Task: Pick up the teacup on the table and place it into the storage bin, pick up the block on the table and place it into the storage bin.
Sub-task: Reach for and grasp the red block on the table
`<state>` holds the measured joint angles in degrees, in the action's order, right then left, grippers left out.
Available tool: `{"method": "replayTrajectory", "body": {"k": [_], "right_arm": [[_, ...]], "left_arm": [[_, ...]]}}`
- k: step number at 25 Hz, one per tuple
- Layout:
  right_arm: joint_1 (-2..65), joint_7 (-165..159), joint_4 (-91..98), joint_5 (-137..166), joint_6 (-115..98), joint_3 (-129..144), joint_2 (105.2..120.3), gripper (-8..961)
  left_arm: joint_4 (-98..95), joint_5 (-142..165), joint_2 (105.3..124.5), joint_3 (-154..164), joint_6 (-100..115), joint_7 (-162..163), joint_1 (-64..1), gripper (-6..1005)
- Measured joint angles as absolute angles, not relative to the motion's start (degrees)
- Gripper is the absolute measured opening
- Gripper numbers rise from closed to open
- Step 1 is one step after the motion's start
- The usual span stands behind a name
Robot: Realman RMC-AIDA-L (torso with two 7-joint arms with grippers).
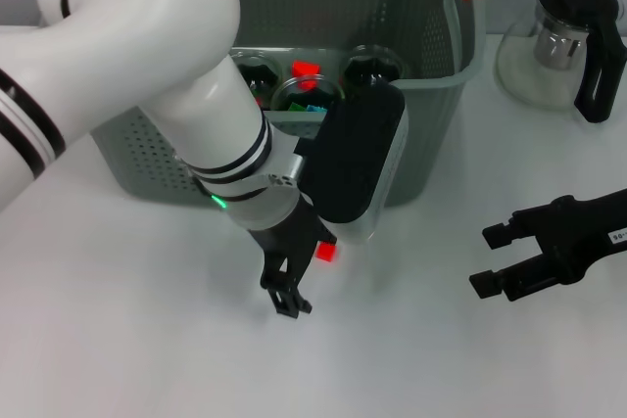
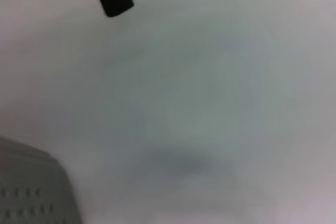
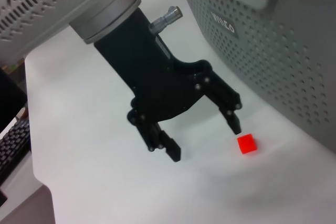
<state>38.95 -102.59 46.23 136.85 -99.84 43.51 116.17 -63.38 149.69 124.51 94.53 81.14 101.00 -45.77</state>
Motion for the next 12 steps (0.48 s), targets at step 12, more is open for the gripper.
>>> {"method": "replayTrajectory", "body": {"k": [12], "right_arm": [[39.7,-100.7,46.2,136.8,-99.9,43.6,116.8,918]], "left_arm": [[-72.3,134.3,124.24,73.5,99.6,99.7,-35.8,883]]}}
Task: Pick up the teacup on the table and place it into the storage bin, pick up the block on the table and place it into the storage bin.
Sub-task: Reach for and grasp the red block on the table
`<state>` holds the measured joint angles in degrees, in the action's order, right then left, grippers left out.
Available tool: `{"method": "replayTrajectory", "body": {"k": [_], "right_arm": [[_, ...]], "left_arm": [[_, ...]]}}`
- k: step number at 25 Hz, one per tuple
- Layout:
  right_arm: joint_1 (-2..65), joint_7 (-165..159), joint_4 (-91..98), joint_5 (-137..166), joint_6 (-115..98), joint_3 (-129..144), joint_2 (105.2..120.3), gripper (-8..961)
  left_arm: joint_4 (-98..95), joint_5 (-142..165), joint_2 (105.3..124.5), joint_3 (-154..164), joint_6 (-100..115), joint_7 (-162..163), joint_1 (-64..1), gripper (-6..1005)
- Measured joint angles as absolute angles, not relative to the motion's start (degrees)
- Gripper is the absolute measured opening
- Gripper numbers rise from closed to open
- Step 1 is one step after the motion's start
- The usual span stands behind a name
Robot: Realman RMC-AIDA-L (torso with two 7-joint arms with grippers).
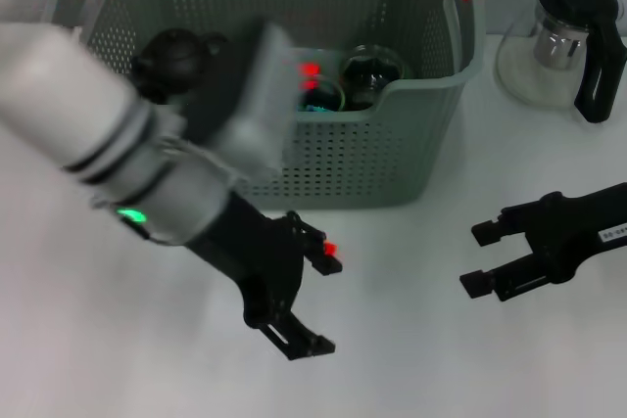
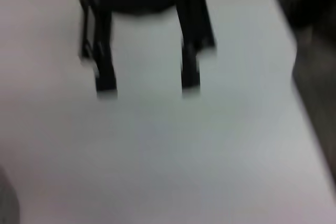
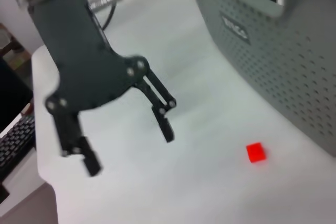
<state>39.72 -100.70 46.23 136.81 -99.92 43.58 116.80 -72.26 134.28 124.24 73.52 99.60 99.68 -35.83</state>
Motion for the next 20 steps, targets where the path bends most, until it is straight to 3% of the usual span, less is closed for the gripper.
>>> {"method": "replayTrajectory", "body": {"k": [10,20], "right_arm": [[40.2,-93.8,45.6,136.5,-98.0,43.6,119.97,917],[42.1,-87.2,38.1,136.3,-90.1,43.9,120.25,916]], "left_arm": [[-61.2,115.4,123.2,45.6,115.1,88.4,-28.5,883],[-57.0,110.4,123.2,40.3,118.3,84.7,-23.6,883]]}}
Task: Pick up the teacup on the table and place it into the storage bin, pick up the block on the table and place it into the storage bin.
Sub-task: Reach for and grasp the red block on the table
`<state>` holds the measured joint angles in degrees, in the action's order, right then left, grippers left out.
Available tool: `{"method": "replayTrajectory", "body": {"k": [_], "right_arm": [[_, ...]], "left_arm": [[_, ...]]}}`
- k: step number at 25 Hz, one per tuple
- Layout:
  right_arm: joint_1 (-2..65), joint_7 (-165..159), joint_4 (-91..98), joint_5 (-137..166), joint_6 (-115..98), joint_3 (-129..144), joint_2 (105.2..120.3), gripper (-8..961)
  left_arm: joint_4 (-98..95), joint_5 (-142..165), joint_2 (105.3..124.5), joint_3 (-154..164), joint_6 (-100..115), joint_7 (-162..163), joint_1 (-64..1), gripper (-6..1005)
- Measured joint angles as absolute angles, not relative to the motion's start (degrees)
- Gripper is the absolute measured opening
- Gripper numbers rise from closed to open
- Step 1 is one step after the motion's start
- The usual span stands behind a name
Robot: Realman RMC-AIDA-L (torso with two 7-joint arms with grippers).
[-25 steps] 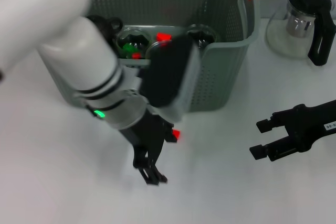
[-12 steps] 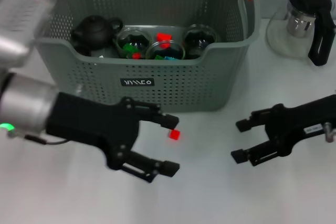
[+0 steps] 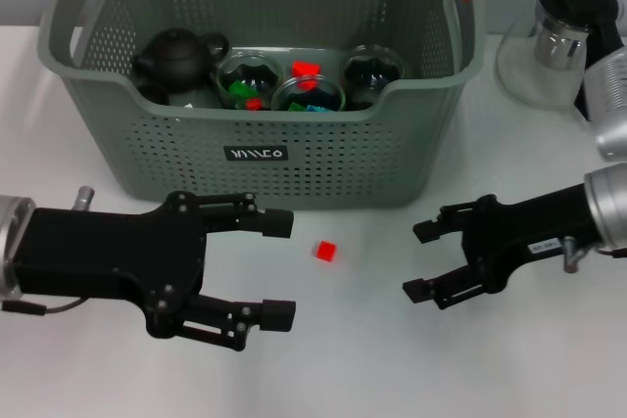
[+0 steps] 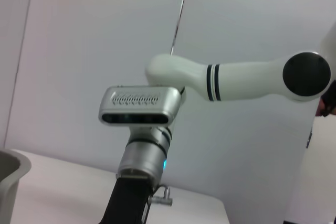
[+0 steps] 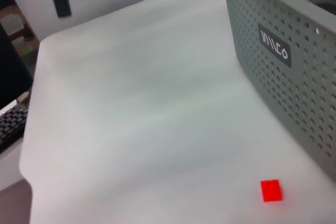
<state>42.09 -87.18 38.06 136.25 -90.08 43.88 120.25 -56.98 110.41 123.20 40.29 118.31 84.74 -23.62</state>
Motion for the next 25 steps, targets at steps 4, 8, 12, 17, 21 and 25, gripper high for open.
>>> {"method": "replayTrajectory", "body": {"k": [4,8,12,17,21,25], "right_arm": [[43.3,-85.5,36.4,136.2,-88.2,44.7,120.27,916],[44.5,-85.0,36.4,136.2,-87.5,47.0,120.25,916],[45.9,-85.5,36.4,136.2,-87.0,50.5,120.24,916],[47.7,-87.8,36.6,136.4,-84.7,55.7,120.24,915],[49.0,-89.7,37.2,136.5,-84.1,59.0,120.21,915],[50.4,-90.2,37.3,136.6,-83.3,60.2,120.24,915]], "left_arm": [[-56.5,110.4,123.28,40.1,118.3,84.7,-23.5,883],[-56.3,110.3,123.21,39.1,117.9,84.7,-23.8,883],[-55.4,109.7,123.07,36.5,117.2,84.7,-24.1,883],[-54.7,108.9,122.89,34.6,116.9,84.7,-24.3,883],[-54.7,108.5,122.95,34.6,116.6,84.7,-24.4,883],[-54.7,108.4,123.05,34.6,116.0,84.3,-24.0,883]]}}
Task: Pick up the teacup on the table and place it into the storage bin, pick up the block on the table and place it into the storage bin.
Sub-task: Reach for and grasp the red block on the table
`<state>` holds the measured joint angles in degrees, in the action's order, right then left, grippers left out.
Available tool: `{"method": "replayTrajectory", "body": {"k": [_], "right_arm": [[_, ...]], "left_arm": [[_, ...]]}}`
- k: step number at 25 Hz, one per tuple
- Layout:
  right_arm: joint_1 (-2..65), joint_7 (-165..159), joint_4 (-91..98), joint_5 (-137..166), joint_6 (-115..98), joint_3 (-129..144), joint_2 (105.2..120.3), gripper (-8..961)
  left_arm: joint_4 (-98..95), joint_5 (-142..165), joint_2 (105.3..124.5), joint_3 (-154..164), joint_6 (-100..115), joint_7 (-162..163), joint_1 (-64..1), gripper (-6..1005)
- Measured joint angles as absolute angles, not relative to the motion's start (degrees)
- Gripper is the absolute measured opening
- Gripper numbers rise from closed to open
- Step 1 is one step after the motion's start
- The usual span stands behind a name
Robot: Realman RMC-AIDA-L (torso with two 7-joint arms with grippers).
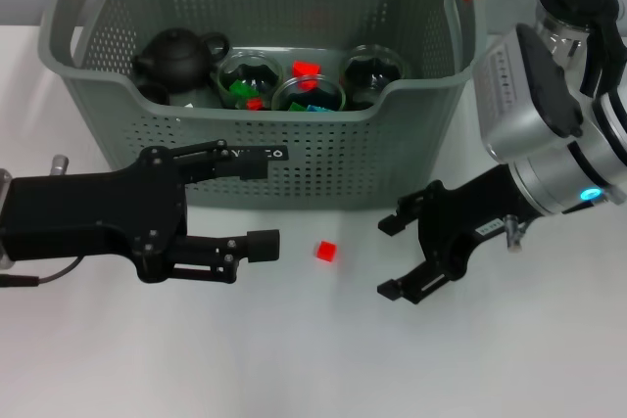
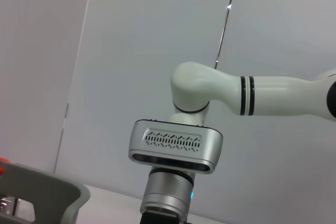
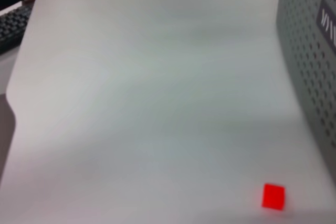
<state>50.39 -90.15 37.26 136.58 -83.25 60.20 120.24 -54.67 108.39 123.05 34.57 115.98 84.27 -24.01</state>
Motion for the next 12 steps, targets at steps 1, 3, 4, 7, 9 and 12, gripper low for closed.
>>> {"method": "replayTrajectory", "body": {"k": [1,3,4,7,9,12], "right_arm": [[50.6,-90.2,37.3,136.6,-82.7,60.5,120.26,915],[51.2,-90.2,37.2,136.5,-81.1,61.2,120.38,916],[51.4,-90.2,37.0,136.4,-80.3,61.5,120.46,916],[51.8,-90.2,36.4,135.1,-78.4,62.9,120.69,916],[51.8,-90.2,36.2,133.5,-77.5,64.4,120.73,916],[51.5,-90.1,35.7,130.0,-75.8,68.0,120.75,915]], "left_arm": [[-54.6,108.3,123.1,34.6,115.8,84.1,-23.8,883],[-54.6,108.3,123.22,34.5,115.7,83.6,-23.6,883],[-54.4,108.2,123.25,34.5,115.7,83.4,-23.6,883],[-53.9,108.1,123.29,34.5,115.6,83.3,-23.5,883],[-53.9,108.1,123.3,34.5,115.4,83.3,-23.5,883],[-53.9,108.1,123.3,34.5,115.2,83.2,-23.6,883]]}}
